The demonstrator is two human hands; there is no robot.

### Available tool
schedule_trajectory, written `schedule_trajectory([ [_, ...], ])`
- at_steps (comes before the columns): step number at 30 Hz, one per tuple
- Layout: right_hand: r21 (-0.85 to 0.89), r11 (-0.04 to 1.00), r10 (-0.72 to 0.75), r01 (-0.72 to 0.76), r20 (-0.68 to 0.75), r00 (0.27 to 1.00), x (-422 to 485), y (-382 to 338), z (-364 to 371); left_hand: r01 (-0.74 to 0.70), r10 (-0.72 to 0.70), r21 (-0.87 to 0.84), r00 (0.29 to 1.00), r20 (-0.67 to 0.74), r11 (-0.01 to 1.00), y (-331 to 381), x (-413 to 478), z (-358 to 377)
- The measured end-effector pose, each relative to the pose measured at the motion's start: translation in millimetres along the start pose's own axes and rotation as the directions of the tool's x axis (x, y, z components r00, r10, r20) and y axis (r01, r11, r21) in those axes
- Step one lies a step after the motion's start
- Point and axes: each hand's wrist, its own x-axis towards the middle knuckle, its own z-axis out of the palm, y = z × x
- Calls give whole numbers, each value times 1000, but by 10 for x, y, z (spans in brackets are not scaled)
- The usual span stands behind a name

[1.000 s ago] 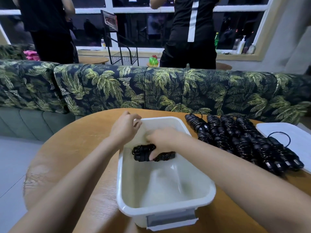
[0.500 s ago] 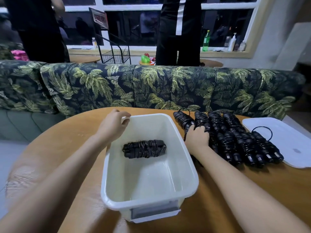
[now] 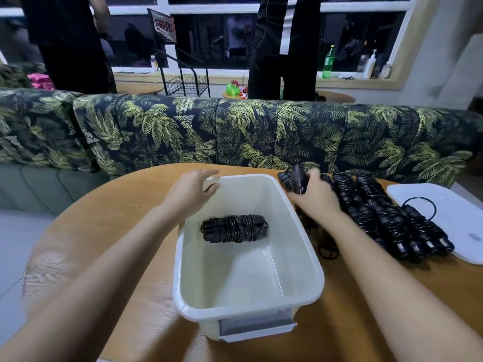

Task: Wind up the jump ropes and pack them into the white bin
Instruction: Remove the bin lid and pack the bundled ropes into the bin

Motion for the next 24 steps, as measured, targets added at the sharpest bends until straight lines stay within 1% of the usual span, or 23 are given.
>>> schedule_trajectory([
  [2,209,970,-122,125,-26,992,-26,-246,-365,-4,4,5,1000,6,1000,-6,10,2],
  [3,276,941,-196,197,-29,980,-71,-401,-539,-3,3,6,1000,9,1000,-6,11,-3],
  [4,316,912,-271,260,-11,963,-136,-553,-677,-7,6,4,1000,11,1000,-8,14,-10],
  [5,334,887,-351,320,36,936,-221,-697,-780,-10,10,-1,1000,16,1000,-14,13,-19],
  [6,338,867,-427,367,125,895,-309,-807,-831,-18,18,-7,1000,19,1000,-14,13,-31],
  [7,333,852,-492,405,242,836,-412,-895,-841,-25,25,-10,999,25,1000,-20,18,-41],
  [9,262,829,-557,494,464,689,-597,-981,-704,-47,47,-18,998,41,999,-26,28,-71],
  [11,133,753,-583,644,587,561,-699,-993,-426,-55,57,-27,997,53,998,-32,30,-97],
  [13,-13,631,-570,775,670,475,-718,-985,-111,-58,59,-17,997,57,998,-43,18,-97],
  [15,-151,492,-532,858,727,433,-705,-989,162,-57,57,-4,997,51,998,-55,12,-76],
  [17,-271,312,-522,911,752,402,-709,-989,387,-51,52,-8,998,31,999,-52,8,-55],
  [19,-345,152,-502,926,780,373,-737,-958,553,-47,47,-20,999,1,999,-41,9,-42],
  [20,-362,97,-492,927,792,361,-752,-929,606,-44,44,-29,999,-15,999,-38,11,-34],
  [21,-369,73,-484,927,800,356,-762,-906,628,-38,37,-36,999,-28,999,-33,12,-29],
  [24,-357,105,-478,928,800,363,-764,-877,615,-36,35,-4,999,-37,999,-21,29,-16],
])
